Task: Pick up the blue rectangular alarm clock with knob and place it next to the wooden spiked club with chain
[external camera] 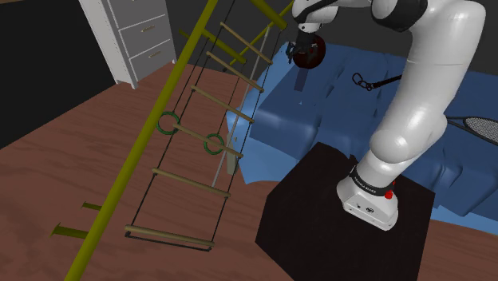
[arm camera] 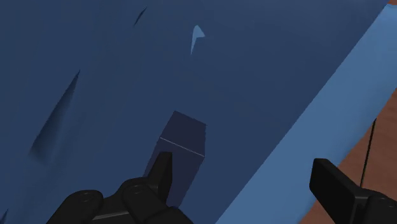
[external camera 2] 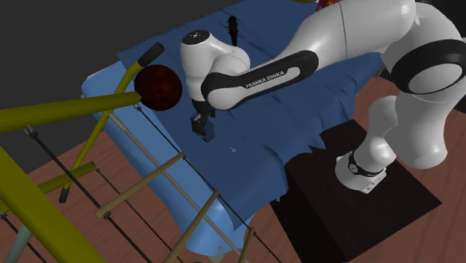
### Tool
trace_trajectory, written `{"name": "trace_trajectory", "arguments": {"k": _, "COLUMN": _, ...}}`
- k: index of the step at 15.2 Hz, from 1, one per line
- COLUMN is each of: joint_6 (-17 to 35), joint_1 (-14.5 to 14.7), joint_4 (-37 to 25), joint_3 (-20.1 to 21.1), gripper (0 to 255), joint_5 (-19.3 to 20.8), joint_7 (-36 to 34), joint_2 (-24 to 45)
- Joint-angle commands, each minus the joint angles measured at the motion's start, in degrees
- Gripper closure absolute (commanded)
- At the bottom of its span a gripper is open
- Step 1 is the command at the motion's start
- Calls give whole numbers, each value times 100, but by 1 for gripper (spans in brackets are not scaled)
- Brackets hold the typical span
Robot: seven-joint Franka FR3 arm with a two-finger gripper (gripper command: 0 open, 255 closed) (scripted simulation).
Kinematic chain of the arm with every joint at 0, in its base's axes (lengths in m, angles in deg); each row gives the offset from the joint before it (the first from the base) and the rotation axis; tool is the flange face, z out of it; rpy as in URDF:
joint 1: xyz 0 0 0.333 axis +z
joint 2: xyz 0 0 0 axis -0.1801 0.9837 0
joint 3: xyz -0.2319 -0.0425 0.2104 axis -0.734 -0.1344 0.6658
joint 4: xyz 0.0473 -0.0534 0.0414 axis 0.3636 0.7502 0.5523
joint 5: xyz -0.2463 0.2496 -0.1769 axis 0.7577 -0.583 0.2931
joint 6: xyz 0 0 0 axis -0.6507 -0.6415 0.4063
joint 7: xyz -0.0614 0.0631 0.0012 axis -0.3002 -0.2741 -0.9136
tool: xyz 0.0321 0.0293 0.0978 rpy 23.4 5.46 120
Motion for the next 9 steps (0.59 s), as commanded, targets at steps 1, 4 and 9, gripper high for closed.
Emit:
{"name": "trace_trajectory", "arguments": {"k": 1, "joint_6": -29, "joint_1": -136, "joint_4": -330, "joint_3": -57, "gripper": 0, "joint_5": -132, "joint_7": -62, "joint_2": 371}}
{"name": "trace_trajectory", "arguments": {"k": 4, "joint_6": -98, "joint_1": -370, "joint_4": -860, "joint_3": -125, "gripper": 0, "joint_5": -328, "joint_7": -158, "joint_2": 941}}
{"name": "trace_trajectory", "arguments": {"k": 9, "joint_6": -256, "joint_1": -746, "joint_4": -1682, "joint_3": -193, "gripper": 0, "joint_5": -588, "joint_7": -333, "joint_2": 1757}}
